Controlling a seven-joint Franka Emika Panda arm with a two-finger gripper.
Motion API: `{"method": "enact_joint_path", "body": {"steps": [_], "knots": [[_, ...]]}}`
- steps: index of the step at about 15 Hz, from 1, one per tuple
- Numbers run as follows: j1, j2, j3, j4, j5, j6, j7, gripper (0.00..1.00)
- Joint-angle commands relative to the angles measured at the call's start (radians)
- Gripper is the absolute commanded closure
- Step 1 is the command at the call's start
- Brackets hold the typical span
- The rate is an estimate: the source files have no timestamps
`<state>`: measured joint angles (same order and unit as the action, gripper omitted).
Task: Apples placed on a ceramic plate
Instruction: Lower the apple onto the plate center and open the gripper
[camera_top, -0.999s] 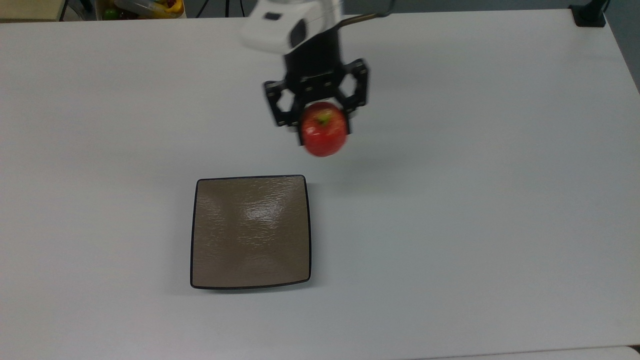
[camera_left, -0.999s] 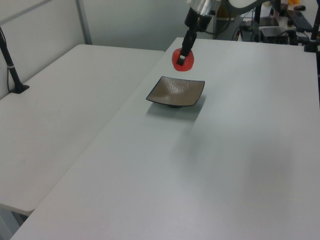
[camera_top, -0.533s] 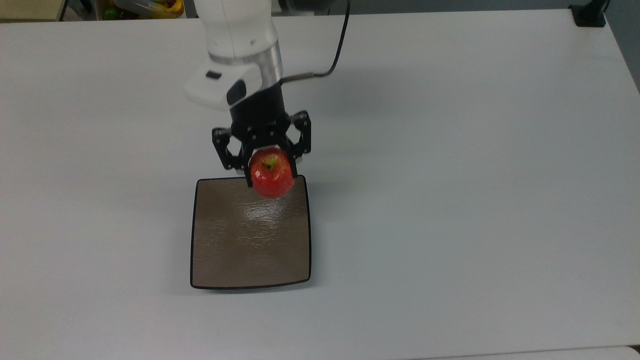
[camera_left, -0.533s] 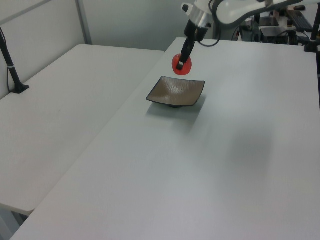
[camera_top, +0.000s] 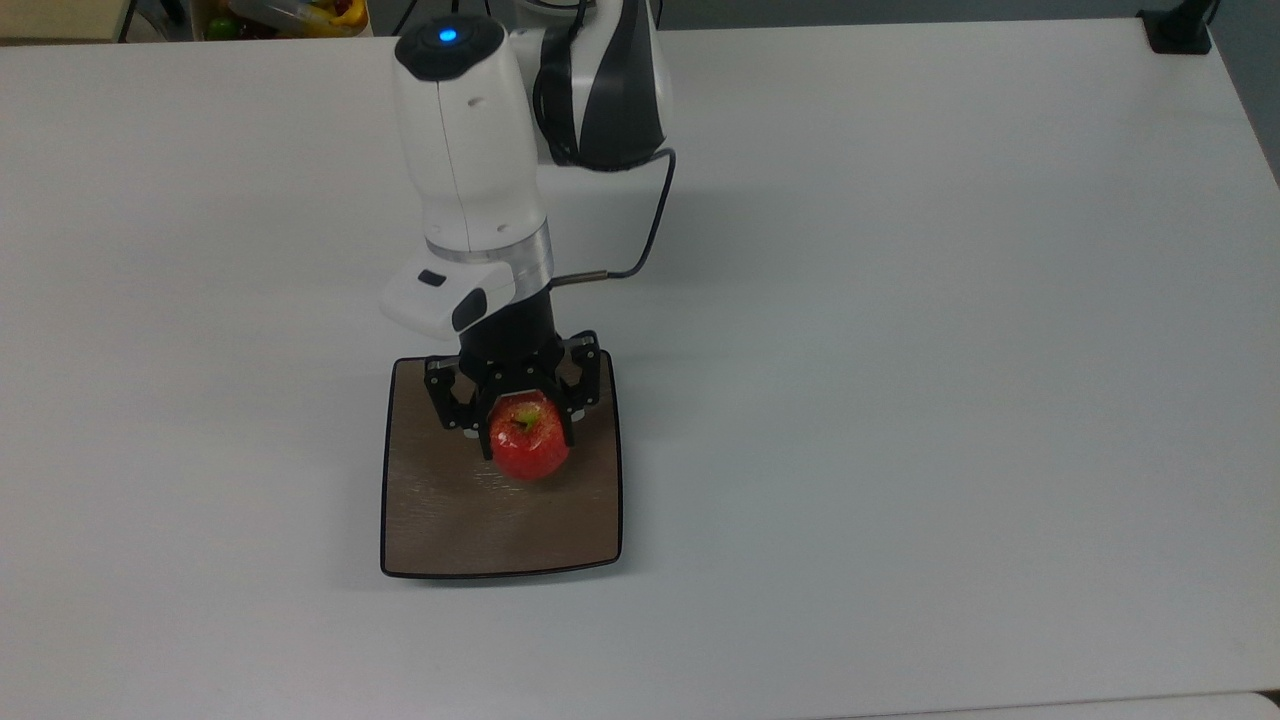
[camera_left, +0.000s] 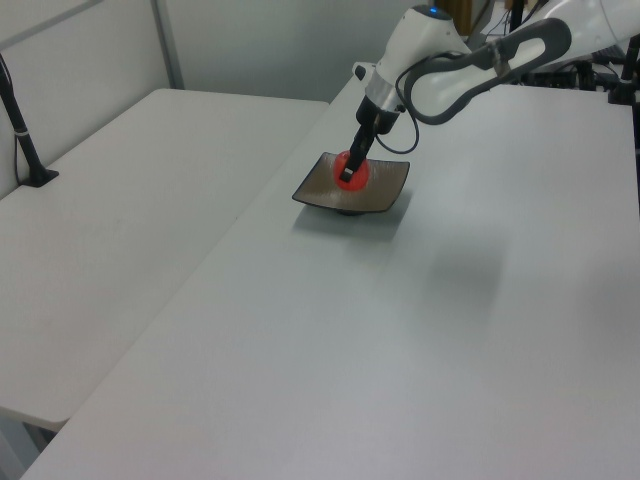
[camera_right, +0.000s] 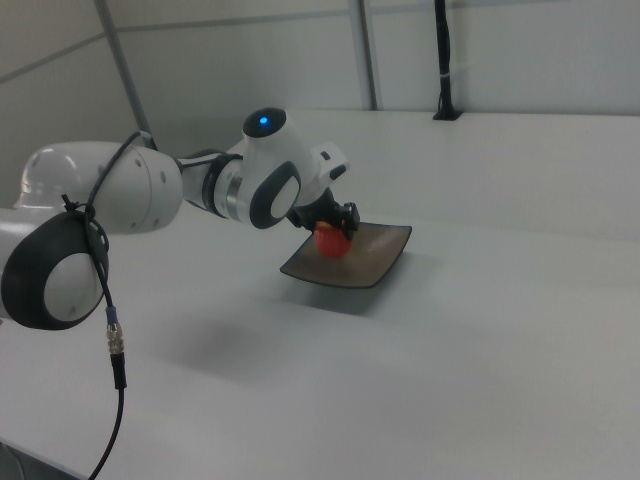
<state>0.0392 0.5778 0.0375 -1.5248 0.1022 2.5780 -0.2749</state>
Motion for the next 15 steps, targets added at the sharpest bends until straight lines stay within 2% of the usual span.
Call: {"method": "enact_joint_path", "body": {"steps": [1,2,5,7,8,9,10,15], "knots": [[-0.009,0.051,0.001,-0.005,-0.03,0.094,-0.02,0.86],[-0.009,0.053,0.001,-0.005,-0.03,0.103,-0.018,0.85],[-0.01,0.056,0.001,-0.008,-0.03,0.117,-0.017,0.66],[-0.01,0.062,0.001,-0.008,-0.027,0.123,-0.009,0.41],[-0.009,0.06,-0.001,-0.009,-0.03,0.125,-0.006,0.33],[-0.01,0.056,-0.001,-0.012,-0.03,0.134,-0.004,0.19],[-0.012,0.048,-0.001,-0.02,-0.03,0.136,-0.003,0.0],[-0.015,-0.073,-0.002,-0.078,-0.029,0.122,0.011,0.0]]}}
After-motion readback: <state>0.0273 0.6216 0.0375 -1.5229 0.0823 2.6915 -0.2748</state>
